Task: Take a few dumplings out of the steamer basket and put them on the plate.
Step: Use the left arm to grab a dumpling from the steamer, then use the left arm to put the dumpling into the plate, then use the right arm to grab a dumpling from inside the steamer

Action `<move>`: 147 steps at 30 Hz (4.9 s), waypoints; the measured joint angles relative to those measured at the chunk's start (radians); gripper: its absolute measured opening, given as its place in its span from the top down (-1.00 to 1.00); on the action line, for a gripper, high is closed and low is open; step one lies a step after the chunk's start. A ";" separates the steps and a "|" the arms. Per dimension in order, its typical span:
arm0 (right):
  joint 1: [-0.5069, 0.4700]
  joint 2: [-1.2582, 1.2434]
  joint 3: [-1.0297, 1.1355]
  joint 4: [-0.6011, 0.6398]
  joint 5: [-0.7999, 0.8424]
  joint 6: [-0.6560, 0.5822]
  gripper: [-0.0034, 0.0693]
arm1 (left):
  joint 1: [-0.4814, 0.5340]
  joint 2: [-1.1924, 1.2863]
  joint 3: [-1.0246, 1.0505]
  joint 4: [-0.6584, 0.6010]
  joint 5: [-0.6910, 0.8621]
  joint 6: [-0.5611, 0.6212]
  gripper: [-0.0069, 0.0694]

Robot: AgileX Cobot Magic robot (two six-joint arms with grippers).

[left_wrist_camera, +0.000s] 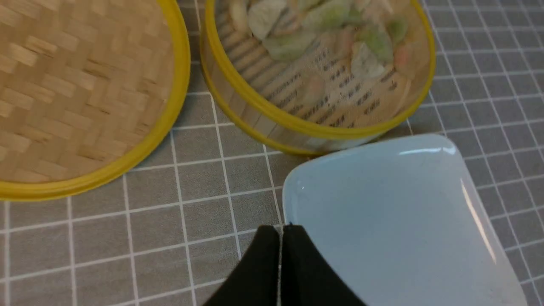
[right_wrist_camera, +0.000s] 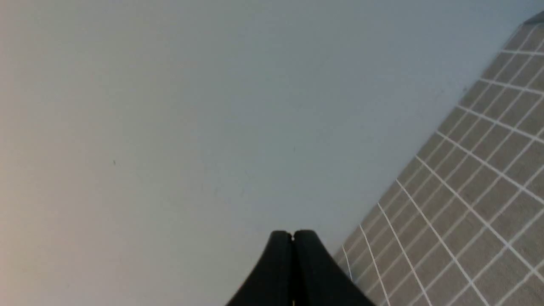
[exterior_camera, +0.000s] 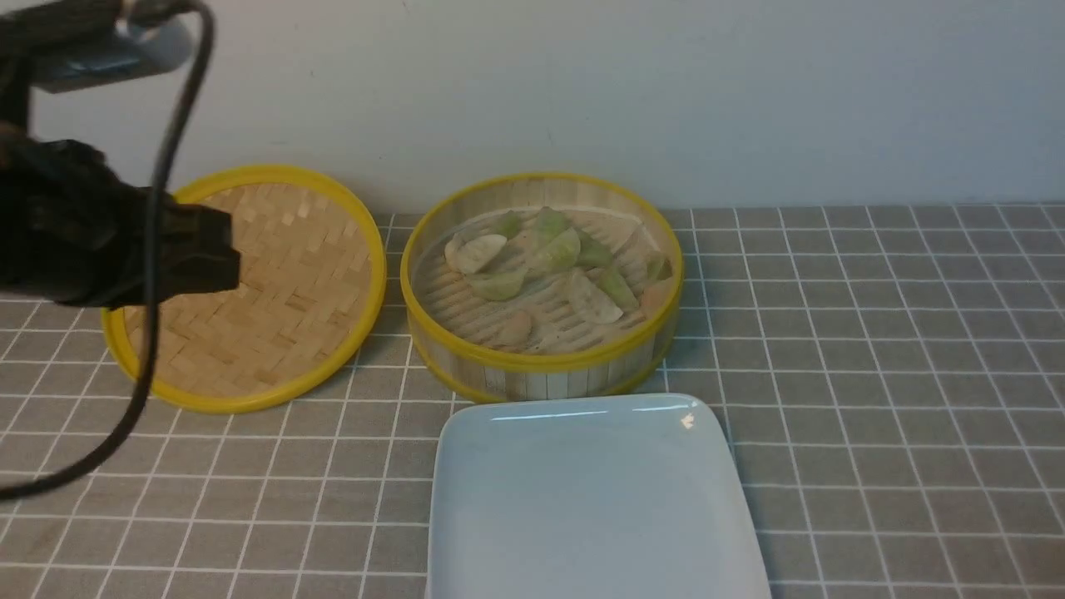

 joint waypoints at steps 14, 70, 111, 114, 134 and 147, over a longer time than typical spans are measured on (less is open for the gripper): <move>0.019 0.542 -0.757 -0.360 0.994 -0.290 0.94 | -0.307 0.664 -0.601 0.216 0.194 0.008 0.83; 0.019 0.631 -0.819 -0.242 1.146 -0.368 0.93 | -0.595 0.817 -0.654 0.330 0.325 -0.073 0.32; 0.453 2.022 -1.851 -0.520 0.857 -0.428 0.40 | -0.486 -0.234 -0.016 0.403 0.340 -0.366 0.83; 0.465 2.152 -1.981 -0.545 0.895 -0.425 0.24 | -0.486 -0.276 0.017 0.402 0.341 -0.373 0.83; 0.474 2.479 -2.262 -0.579 1.012 -0.368 0.01 | -0.486 -0.334 0.029 0.395 0.351 -0.403 0.83; 0.474 2.484 -2.272 -0.555 1.067 -0.371 0.37 | -0.486 -0.334 0.030 0.353 0.351 -0.401 0.83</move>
